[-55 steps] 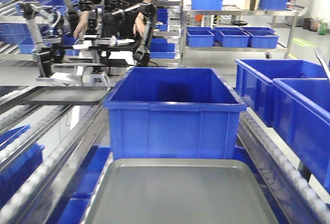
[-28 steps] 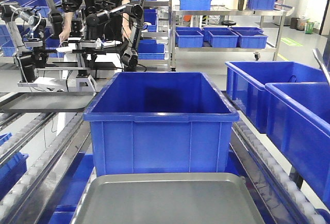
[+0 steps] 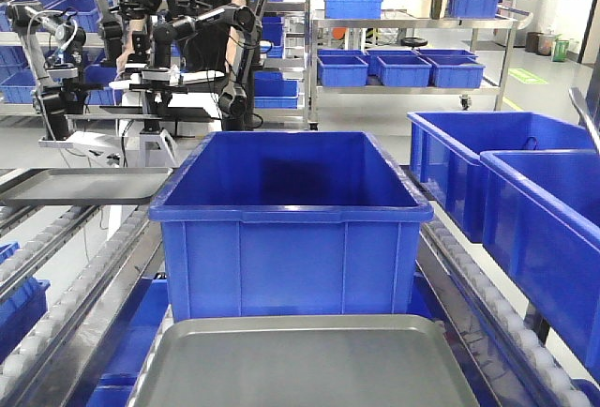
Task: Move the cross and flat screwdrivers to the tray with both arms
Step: 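Stop the base in front of the grey tray on the rack, then lower both held screwdrivers down onto the grey tray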
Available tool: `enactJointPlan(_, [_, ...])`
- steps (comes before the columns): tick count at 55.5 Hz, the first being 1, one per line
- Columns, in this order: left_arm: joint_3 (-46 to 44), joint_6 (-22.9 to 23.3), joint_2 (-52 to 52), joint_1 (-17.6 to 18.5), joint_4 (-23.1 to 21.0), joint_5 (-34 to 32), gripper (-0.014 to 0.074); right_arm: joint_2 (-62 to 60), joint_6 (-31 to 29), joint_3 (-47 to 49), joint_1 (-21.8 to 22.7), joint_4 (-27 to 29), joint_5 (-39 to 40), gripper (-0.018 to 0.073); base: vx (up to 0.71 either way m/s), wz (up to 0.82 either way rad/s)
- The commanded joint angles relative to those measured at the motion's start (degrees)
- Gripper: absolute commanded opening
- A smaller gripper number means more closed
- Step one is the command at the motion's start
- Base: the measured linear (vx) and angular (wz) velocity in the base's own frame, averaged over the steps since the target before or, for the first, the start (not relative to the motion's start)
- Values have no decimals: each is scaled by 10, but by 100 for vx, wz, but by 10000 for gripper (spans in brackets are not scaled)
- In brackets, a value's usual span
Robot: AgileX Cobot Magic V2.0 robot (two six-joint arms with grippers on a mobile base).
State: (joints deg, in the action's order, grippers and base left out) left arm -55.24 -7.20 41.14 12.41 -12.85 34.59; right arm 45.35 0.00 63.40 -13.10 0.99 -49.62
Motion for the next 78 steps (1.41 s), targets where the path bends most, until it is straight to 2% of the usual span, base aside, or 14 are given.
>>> enactJointPlan(1, [-17, 6, -2, 3, -10, -51, -3, -1, 0, 17, 0, -2, 56, -8, 0, 0])
enactJointPlan(12, [-17, 6, 1, 3, -12, -56, -3, -1, 0, 17, 0, 10, 85, -8, 0, 0])
enactJointPlan(17, [-17, 5, 15, 3, -54, -69, -3, 24, -4, 17, 0, 60, 94, -8, 0, 0])
enactJointPlan(24, [-17, -50, 72, 5, -191, -53, -2, 89, -55, 17, 0, 165, 102, -8, 0, 0])
enactJointPlan(31, [-17, -173, 161, 36, -348, -46, -2, 168, -92, 17, -1, 250, 120, -8, 0, 0])
enactJointPlan(33, [-17, -197, 186, 44, -376, -49, -2, 193, -103, 17, -9, 266, 123, -8, 0, 0])
enactJointPlan(35, [-17, -244, 219, 60, -419, -52, -1, 218, -114, 17, -24, 275, 130, -8, 0, 0])
enactJointPlan(40, [-17, -307, 280, 82, -493, -65, 0, 274, -121, 17, -71, 264, 174, -8, 0, 0])
enactJointPlan(47, [-17, -368, 355, 94, -569, -87, 7, 333, -107, 17, -106, 250, 254, -8, 0, 0])
enactJointPlan(50, [-17, -376, 374, 94, -582, -87, 15, 355, -95, 17, -109, 255, 261, -6, 0, 0])
enactJointPlan(55, [-17, -380, 402, 94, -580, -89, 49, 379, -92, 17, -109, 254, 253, 4, 0, 0])
enactJointPlan(63, [-17, -380, 423, 94, -580, -94, 157, 409, -92, 17, -108, 254, 250, 74, 0, 0])
enactJointPlan(71, [-17, -381, 429, 94, -579, -97, 335, 419, -92, 17, -108, 254, 250, 214, 0, 0])
enactJointPlan(78, [-17, -381, 429, 93, -579, -96, 478, 413, -92, 17, -108, 252, 258, 411, 0, 0])
